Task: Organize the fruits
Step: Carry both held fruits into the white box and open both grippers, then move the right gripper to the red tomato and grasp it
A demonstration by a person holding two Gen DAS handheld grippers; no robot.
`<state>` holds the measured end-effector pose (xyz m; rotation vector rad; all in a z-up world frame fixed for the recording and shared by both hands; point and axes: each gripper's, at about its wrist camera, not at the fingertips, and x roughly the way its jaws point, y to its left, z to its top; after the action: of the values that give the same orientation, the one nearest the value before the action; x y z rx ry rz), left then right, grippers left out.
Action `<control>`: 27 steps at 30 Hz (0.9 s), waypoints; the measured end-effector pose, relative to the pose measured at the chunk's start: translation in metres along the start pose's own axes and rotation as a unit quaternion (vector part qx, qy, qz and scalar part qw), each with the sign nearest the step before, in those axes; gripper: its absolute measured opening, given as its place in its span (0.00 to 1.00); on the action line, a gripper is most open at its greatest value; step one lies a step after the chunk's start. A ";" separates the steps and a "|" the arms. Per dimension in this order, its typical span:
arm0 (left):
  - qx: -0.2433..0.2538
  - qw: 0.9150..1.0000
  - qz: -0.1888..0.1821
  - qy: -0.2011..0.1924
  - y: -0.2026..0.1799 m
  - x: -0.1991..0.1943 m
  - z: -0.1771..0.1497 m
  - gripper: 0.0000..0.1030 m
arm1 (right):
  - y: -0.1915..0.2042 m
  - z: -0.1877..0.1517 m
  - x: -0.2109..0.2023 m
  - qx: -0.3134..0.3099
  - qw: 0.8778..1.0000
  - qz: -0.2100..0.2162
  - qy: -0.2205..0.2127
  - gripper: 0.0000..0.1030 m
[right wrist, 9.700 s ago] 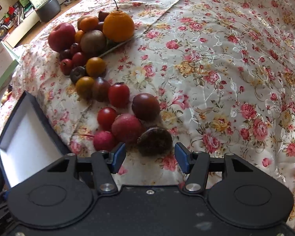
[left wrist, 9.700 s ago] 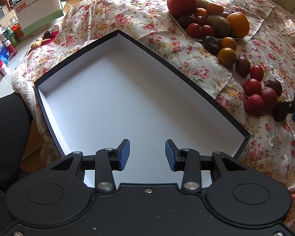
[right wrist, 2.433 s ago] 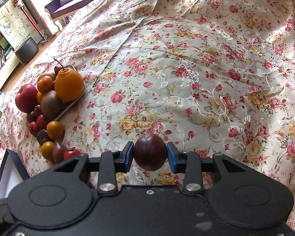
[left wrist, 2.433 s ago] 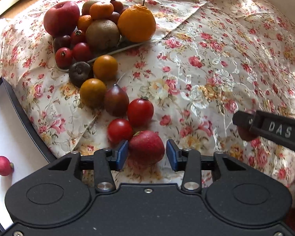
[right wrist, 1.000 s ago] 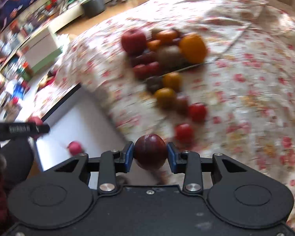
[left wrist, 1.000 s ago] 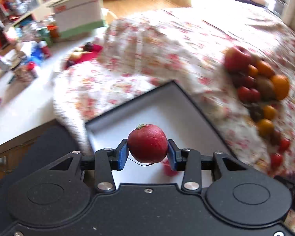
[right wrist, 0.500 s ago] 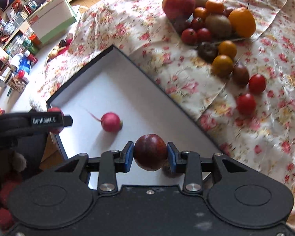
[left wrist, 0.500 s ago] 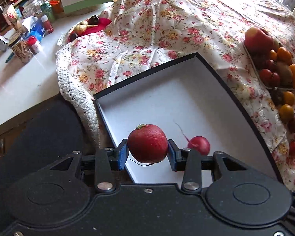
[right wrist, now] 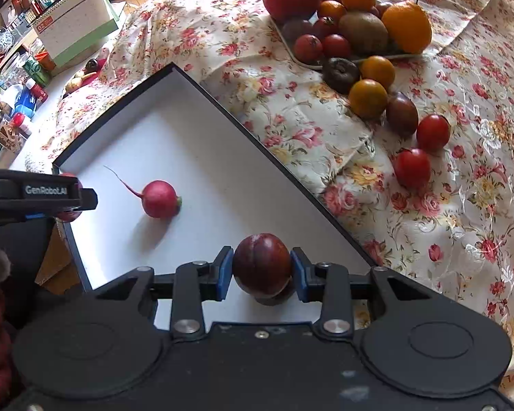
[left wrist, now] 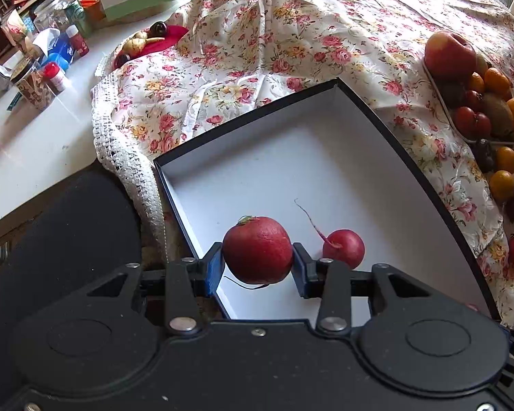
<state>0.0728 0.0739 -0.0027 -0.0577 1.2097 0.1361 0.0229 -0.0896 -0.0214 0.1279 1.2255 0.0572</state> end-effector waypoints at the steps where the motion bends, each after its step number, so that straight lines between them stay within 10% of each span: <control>1: 0.000 1.000 -0.001 0.001 0.000 0.000 0.000 0.48 | 0.000 0.000 0.001 0.000 1.000 0.000 0.001 0.37; 27: 0.014 1.000 -0.007 -0.010 -0.004 -0.005 -0.001 0.48 | 0.005 -0.002 -0.005 -0.009 1.000 0.022 -0.010 0.37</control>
<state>0.0704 0.0695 0.0011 -0.0399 1.1901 0.1061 0.0191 -0.0849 -0.0173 0.1403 1.2013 0.1047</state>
